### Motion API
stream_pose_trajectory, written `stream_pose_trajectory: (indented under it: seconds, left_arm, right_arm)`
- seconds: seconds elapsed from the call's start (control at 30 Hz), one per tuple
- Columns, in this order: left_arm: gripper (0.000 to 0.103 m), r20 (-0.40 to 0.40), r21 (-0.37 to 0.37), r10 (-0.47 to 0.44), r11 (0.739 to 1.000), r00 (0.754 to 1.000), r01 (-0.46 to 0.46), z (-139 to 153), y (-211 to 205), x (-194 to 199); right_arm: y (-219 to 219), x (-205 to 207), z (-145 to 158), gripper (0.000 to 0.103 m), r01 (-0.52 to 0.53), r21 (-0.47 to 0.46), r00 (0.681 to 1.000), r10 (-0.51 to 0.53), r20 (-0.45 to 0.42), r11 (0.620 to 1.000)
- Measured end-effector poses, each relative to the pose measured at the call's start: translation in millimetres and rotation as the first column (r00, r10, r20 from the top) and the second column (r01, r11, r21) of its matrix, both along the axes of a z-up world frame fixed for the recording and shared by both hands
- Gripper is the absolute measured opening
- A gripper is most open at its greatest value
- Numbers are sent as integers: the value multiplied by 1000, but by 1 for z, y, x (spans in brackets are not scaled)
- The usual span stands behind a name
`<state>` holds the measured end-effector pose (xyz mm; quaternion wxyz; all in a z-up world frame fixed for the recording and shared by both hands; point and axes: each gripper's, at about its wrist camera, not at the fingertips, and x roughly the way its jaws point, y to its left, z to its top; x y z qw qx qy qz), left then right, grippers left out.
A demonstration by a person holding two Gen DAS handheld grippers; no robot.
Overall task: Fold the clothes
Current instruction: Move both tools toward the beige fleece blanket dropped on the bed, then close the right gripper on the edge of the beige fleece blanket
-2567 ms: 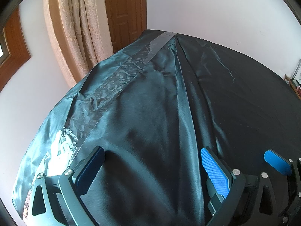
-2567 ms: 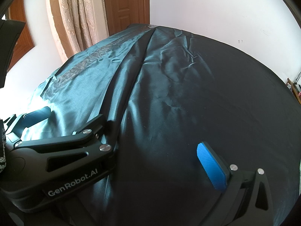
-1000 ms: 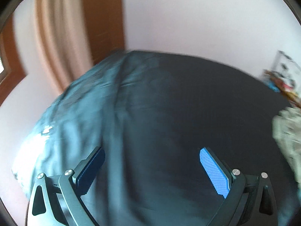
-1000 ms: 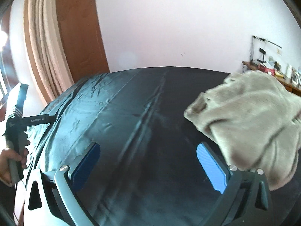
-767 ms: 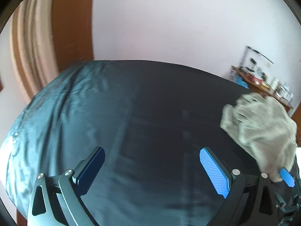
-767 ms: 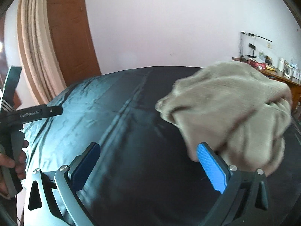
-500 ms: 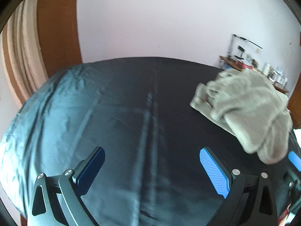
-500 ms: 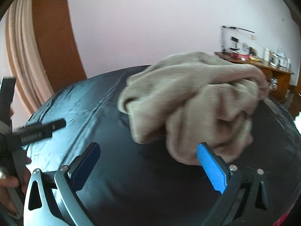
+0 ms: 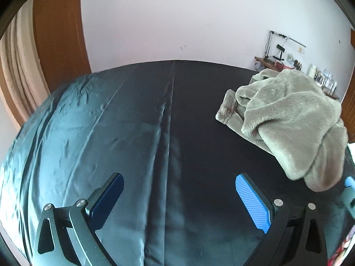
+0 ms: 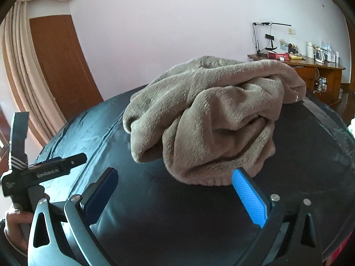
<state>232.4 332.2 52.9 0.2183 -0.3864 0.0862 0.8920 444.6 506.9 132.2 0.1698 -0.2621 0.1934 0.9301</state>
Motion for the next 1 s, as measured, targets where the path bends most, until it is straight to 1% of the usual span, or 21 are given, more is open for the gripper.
stream_pose_trajectory:
  seconds: [0.13,0.23,0.37,0.5,0.6,0.7,1.0]
  left_arm:
    - [102,11,-5,-12,1000,1000,12,-3,22,-20]
    - [103,18,-17,-20,1000,1000,21,-6,41,-39]
    - [102,24,5,-54,999,998,54,-8,65,-59]
    - [103,34,23,-74,997,997,73,-14,78,-69]
    - [103,43,20,-87,996,995,86,-19,79,-70]
    - [103,47,20,-89,996,995,88,-20,75,-70]
    - [103,52,17,-88,996,995,87,-21,64,-72]
  right_arm:
    - [20,-4,-1,103,20,-36,999,-21,-36,999]
    - [40,-13,-1,103,28,-62,999,-31,-36,998]
    - [58,-24,0,103,27,-85,999,-30,-34,996]
    - [70,-31,2,103,30,-75,999,-32,-23,997]
    - [74,-34,4,103,45,-65,998,-47,-28,997]
    - [74,-36,5,103,60,-74,997,-63,-39,995]
    - [61,-66,6,103,89,-45,996,-90,-13,995]
